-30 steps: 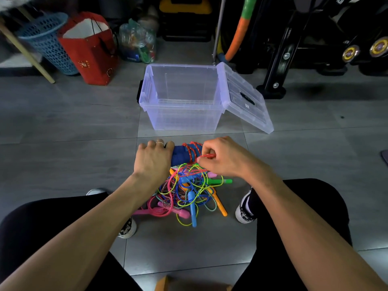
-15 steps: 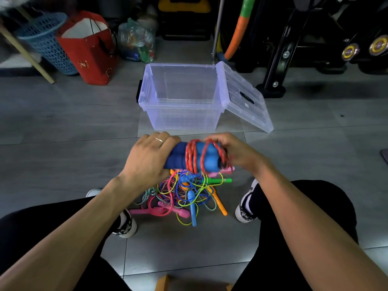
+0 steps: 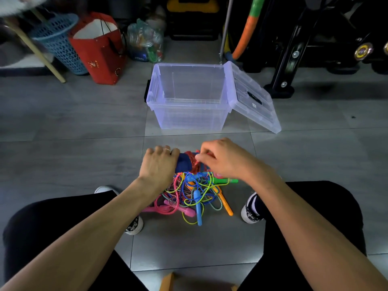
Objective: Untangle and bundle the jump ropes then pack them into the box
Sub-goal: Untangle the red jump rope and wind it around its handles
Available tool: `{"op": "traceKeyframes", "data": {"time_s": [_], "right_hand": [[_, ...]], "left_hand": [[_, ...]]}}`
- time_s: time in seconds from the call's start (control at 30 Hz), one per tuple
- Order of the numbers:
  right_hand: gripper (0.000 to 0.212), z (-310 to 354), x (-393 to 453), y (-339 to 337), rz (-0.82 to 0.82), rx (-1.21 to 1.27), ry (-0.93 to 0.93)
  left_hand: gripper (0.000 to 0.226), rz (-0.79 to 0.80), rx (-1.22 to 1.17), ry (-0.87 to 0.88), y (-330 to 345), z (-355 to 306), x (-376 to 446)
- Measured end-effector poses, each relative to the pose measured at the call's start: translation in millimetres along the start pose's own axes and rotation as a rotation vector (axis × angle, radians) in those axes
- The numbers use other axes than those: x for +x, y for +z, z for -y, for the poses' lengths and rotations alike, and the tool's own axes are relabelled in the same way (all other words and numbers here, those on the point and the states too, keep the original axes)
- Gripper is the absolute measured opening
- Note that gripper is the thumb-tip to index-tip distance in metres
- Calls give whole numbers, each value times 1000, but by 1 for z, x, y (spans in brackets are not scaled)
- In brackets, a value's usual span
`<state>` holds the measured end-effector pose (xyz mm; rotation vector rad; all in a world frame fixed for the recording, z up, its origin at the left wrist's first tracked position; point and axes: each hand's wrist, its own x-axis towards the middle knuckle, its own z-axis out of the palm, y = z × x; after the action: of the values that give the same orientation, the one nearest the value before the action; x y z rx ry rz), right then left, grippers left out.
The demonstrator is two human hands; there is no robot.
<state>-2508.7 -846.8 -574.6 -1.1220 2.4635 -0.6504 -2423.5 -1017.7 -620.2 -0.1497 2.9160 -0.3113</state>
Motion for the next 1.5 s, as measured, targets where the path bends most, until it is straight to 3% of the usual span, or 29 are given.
{"op": "traceKeyframes", "data": {"time_s": [0.13,0.27,0.4,0.5,0.6,0.7,0.8,0.87,0.93,1.07,1.13,1.27,1.4,1.5], "right_hand": [[27,-24,7,-18,30,170,97],[24,-25,5,-19,126,515,116],[24,-25,-3,-11,115,743,176],[20,-29,-6,7,22,948,180],[28,-22,-5,27,-4,767,286],[31,-7,-7,35,76,386,139],[33,10,-13,36,43,161,-8],[28,11,-11,29,16,81,-43],[26,4,-7,18,3,36,-28],[26,-17,2,-3,49,72,42],[25,-26,5,-6,141,185,88],[21,-37,4,-9,121,514,116],[15,-36,-7,-6,125,767,81],[15,-30,-7,9,79,725,146]], "left_hand": [[58,-292,-12,404,-6,1,-2],[57,-482,-167,545,-7,14,-6],[55,-499,-394,467,-6,17,-14],[53,-517,-577,259,-9,13,-16],[42,-479,-572,0,-8,14,-8],[41,-250,-448,-178,-7,19,-3],[45,21,-218,-175,1,15,-3],[44,60,-83,-84,8,8,-3],[42,36,-14,53,11,1,-3],[62,-250,-39,493,9,-3,-3],[64,-382,-125,576,8,1,-3],[58,-529,-268,524,-1,12,-6],[66,-519,-544,331,1,14,-10],[50,-519,-712,119,-2,8,-12]]}}
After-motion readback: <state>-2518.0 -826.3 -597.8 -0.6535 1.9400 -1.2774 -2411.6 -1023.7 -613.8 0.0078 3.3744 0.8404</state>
